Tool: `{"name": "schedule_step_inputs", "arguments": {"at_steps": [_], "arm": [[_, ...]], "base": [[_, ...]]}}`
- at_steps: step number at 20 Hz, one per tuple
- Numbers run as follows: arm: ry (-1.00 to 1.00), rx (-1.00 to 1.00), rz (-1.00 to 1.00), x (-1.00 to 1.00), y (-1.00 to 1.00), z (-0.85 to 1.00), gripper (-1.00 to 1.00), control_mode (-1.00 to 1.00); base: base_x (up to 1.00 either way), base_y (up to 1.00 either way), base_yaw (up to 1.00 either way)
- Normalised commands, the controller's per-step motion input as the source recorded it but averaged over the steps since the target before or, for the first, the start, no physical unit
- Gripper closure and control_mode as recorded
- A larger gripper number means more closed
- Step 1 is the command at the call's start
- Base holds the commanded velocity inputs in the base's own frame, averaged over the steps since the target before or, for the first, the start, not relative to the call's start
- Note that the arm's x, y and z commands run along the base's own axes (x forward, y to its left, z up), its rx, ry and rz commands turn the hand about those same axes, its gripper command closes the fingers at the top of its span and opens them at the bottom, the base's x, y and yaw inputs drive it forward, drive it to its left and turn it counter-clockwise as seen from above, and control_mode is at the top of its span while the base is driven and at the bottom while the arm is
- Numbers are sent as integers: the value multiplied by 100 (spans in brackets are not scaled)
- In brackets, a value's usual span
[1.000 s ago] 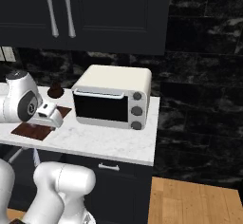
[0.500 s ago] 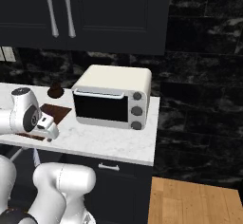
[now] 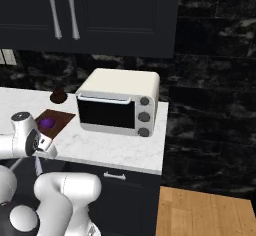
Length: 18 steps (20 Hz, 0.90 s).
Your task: Place the appropriate cutting tool for cutting the eggplant skin on the cutting board.
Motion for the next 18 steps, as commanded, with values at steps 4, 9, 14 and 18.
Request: {"name": "schedule_step_inputs", "arguments": {"at_steps": [4,9,14,18], "arm": [[0,1,0,15,66,-59,-100,-100],[0,3,0,20,50,-31,-100,-100],[0,1,0,7,49,-27,-100,-100],[0,3,0,-1,40,-23,-100,-100]], "base": [[0,0,0],[0,0,0],[0,0,0],[0,0,0]]}}
